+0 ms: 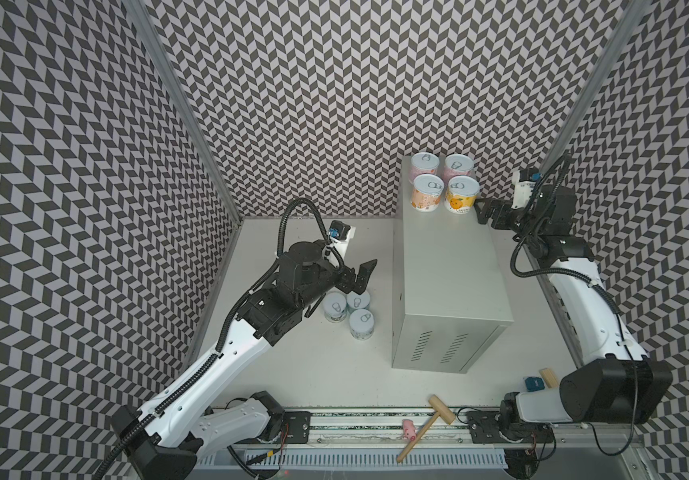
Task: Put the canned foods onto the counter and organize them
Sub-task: 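Draw the right gripper back while the left reaches down to the table cans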
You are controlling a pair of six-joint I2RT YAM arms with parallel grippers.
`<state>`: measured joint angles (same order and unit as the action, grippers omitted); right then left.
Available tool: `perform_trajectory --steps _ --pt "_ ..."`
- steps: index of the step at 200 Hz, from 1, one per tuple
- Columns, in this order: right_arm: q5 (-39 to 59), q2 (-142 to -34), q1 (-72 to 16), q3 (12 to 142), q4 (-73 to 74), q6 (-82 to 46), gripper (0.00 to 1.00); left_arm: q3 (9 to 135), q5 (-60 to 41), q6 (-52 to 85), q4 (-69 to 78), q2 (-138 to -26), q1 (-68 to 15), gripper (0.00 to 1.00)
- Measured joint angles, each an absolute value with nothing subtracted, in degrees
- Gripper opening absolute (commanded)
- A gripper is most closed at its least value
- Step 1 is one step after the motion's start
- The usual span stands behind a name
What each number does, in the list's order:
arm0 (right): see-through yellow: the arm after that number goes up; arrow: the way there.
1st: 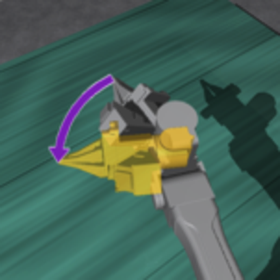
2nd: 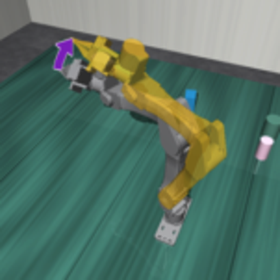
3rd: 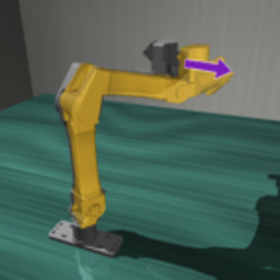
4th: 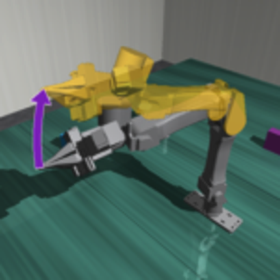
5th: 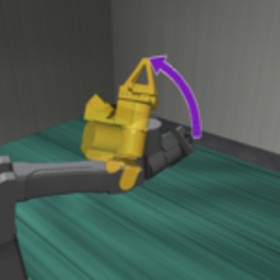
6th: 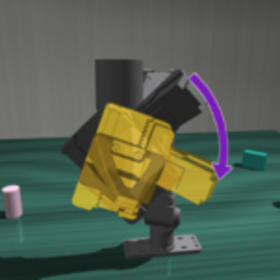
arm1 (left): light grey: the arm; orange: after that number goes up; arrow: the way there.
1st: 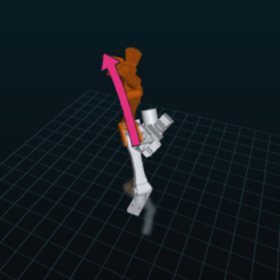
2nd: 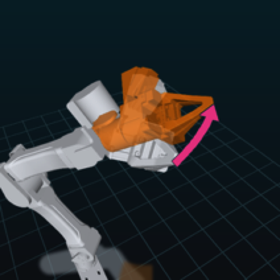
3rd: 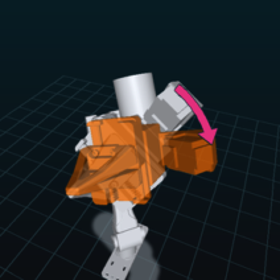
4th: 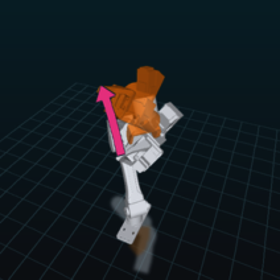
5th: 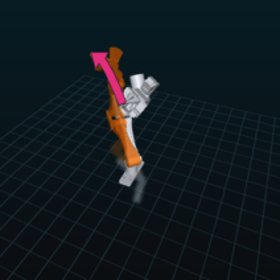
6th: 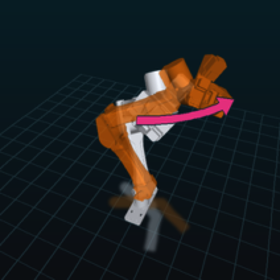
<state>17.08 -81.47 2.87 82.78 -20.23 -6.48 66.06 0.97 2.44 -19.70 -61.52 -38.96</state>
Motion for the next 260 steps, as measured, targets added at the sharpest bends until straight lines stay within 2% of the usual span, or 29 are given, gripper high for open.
perform_trajectory --steps 59,113,180,260 --pt "12.5 -79.4 2.9 82.7 -22.0 -6.7 0.99 66.0 2.2 3.6 -19.8 -61.8 -39.0 1.00" --pt "8.2 -69.0 0.4 83.9 -26.8 -6.6 0.99 64.8 6.7 9.5 -24.3 -63.8 -39.0 1.00" --pt "-0.6 -64.0 -24.6 96.2 -40.2 -2.6 0.99 62.1 8.7 20.8 -35.7 -66.0 -37.2 1.00" --pt "-7.8 -71.3 -49.3 101.6 -53.0 2.5 0.99 51.7 0.4 31.9 -38.6 -67.1 -28.9 1.00"
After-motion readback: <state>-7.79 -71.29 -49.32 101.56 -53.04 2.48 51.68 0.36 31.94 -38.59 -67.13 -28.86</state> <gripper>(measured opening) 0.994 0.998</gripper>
